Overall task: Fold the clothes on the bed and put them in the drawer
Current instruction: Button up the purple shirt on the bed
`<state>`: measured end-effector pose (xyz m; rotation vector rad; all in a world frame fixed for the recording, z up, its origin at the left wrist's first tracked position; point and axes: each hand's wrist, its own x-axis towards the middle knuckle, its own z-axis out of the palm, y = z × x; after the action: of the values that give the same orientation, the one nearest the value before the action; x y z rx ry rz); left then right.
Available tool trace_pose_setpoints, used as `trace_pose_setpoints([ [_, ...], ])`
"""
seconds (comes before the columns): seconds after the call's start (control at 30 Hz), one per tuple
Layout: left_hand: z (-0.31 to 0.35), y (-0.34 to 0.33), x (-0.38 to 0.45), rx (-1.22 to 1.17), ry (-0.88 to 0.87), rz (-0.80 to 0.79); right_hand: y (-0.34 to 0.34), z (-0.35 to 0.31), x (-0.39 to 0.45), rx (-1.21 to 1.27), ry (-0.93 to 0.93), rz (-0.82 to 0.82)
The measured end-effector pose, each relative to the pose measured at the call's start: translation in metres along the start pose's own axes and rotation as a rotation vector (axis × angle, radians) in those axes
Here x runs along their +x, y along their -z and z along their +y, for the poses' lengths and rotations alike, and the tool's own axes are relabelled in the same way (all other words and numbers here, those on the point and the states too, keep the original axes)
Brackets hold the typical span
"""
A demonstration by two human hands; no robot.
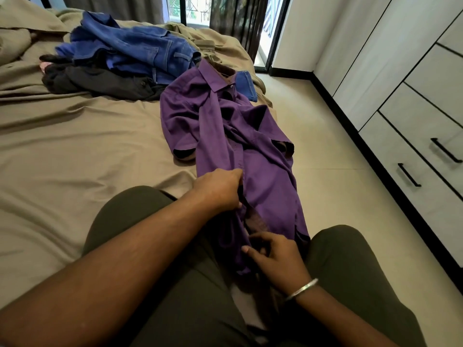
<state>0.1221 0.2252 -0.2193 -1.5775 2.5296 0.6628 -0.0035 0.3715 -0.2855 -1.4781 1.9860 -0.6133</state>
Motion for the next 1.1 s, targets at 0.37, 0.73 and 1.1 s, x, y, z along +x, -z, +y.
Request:
trace_pose_setpoints([
  [0.37, -0.005, 0.0, 0.009, 0.103, 0.019, -0.054, 0.011, 0.008, -0.001, 0.042, 0.156, 0.286],
  [0.73, -0.023, 0.031, 0.0, -0.215, 0.144, -0.029, 0.011, 0.022, 0.014, -0.161, 0.254, 0.281],
  [1.1, -0.01, 0.026, 0.048, -0.266, 0.213, 0.111, 0.025, -0.003, 0.037, 0.116, 0.389, -0.003],
])
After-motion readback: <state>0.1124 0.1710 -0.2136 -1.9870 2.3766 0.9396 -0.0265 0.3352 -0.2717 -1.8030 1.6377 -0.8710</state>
